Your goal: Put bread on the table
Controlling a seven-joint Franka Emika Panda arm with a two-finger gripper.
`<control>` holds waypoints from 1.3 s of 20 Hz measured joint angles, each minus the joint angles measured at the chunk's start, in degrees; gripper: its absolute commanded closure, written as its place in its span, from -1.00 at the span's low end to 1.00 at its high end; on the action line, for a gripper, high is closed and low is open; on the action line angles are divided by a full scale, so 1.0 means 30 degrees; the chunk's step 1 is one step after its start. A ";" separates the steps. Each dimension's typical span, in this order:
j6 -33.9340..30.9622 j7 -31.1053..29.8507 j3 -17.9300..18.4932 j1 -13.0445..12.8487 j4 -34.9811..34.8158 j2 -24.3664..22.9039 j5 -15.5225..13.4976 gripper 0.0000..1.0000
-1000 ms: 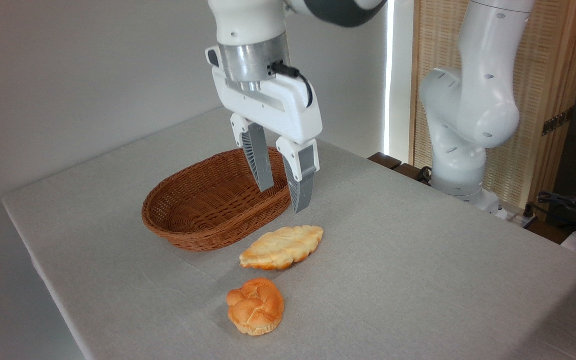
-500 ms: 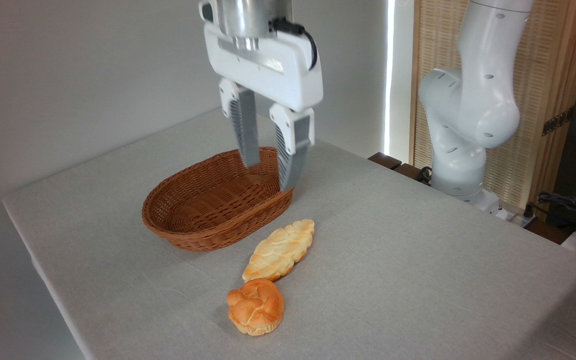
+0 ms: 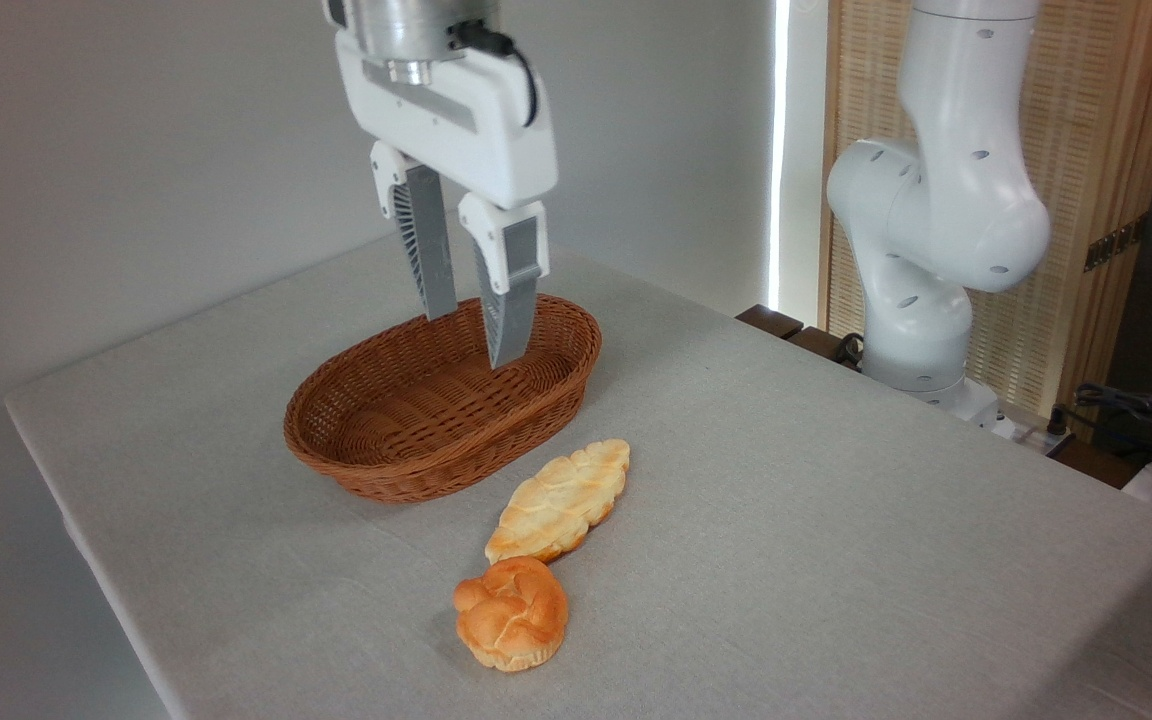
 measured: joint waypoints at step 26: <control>-0.1120 -0.0052 -0.2503 0.2450 0.1775 0.1638 0.0832 -1.00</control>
